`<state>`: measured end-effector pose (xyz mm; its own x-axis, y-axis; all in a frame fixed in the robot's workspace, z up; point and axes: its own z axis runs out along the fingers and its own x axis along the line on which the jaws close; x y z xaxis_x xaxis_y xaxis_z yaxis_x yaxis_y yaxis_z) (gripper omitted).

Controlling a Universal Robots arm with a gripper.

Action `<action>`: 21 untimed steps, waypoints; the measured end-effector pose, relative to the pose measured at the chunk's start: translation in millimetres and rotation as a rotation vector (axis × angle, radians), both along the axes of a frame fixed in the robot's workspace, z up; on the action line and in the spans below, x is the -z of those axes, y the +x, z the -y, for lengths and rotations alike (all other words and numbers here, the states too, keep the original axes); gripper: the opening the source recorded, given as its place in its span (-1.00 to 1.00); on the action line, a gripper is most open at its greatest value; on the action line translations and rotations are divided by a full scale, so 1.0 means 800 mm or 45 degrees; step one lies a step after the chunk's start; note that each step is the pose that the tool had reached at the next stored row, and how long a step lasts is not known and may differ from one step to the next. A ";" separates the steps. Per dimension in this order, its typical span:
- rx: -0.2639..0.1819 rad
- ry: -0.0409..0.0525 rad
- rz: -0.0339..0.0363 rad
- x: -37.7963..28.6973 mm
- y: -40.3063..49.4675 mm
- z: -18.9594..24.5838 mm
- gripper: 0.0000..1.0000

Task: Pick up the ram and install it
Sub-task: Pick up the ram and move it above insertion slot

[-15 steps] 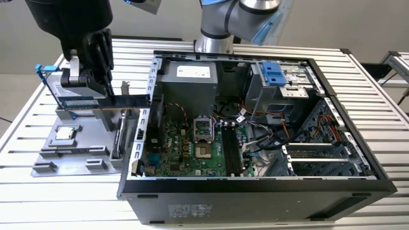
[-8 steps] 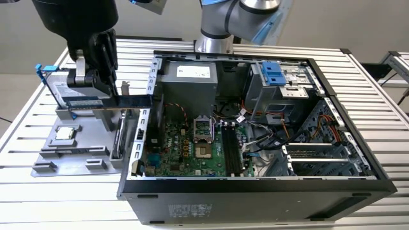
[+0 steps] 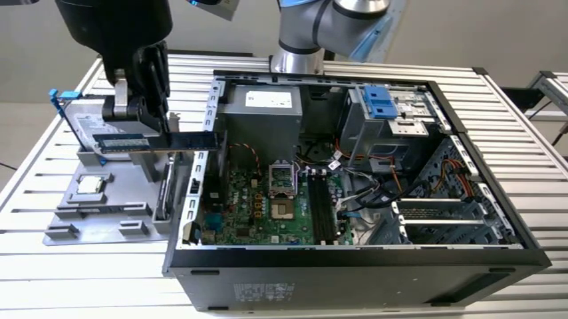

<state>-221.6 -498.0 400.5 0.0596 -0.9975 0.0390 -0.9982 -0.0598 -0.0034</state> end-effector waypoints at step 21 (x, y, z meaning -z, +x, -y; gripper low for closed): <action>0.000 0.000 0.0000 0.0000 0.022 0.0000 -1.00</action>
